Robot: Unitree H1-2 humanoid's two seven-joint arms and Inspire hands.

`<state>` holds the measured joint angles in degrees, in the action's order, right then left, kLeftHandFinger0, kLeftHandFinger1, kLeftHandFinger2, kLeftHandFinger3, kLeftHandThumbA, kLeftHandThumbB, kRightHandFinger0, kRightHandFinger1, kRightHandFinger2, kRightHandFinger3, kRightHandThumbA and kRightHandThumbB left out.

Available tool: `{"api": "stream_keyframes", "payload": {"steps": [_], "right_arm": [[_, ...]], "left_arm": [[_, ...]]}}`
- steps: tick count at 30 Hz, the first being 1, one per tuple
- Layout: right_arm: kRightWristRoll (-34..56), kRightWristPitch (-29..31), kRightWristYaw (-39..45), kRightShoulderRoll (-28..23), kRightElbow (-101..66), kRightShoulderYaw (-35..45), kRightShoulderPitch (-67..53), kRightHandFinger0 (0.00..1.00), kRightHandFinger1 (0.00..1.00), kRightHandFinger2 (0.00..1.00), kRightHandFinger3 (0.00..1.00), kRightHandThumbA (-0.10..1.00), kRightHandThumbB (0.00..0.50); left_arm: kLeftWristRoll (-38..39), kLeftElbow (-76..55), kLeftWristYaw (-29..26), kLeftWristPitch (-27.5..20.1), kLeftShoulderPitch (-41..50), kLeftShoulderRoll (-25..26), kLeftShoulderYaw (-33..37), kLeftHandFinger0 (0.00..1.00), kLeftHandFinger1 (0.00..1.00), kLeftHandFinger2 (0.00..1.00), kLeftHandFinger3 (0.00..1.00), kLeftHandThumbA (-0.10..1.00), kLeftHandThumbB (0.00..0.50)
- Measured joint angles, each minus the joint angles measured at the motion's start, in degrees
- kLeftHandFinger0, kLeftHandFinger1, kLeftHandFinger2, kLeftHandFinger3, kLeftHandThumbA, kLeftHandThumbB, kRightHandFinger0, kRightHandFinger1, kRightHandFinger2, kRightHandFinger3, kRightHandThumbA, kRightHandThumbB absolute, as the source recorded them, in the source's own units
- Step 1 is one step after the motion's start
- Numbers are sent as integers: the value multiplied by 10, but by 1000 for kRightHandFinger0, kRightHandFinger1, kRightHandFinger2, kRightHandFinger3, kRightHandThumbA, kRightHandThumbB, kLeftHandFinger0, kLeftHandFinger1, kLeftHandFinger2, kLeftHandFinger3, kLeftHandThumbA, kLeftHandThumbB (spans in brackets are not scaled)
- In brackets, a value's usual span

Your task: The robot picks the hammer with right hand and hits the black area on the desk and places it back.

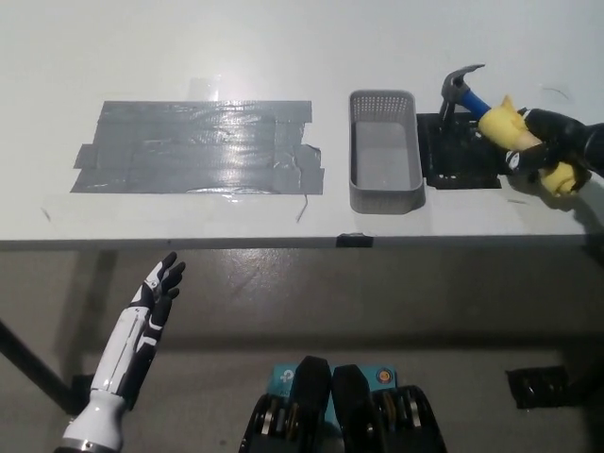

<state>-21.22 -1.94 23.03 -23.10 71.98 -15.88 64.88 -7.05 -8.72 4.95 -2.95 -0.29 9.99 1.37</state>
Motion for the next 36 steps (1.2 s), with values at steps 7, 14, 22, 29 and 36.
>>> {"api": "stream_keyframes", "payload": {"steps": [7,14,22,29,36], "right_arm": [[17,-1,-31,4,21,31,0,1000,1000,1000,1000,634,379],[4,5,-79,-12,5,15,2,1000,1000,1000,1000,790,449],[8,24,-158,-52,-102,85,5,1000,1000,1000,1000,906,358],[5,28,-201,-57,-253,132,-21,1000,1000,1000,1000,1000,356],[6,25,-201,-40,-409,146,-113,1000,1000,1000,1000,1000,377]], "left_arm": [[2,0,0,0,0,0,-2,1000,1000,1000,1000,1000,8],[4,0,0,0,0,0,-3,1000,1000,1000,1000,1000,7],[5,0,0,0,0,0,-4,1000,1000,1000,1000,1000,3],[5,5,0,1,-1,0,-3,1000,1000,1000,1000,1000,8],[5,14,0,1,-1,0,-3,1000,1000,1000,1000,1000,52]]}}
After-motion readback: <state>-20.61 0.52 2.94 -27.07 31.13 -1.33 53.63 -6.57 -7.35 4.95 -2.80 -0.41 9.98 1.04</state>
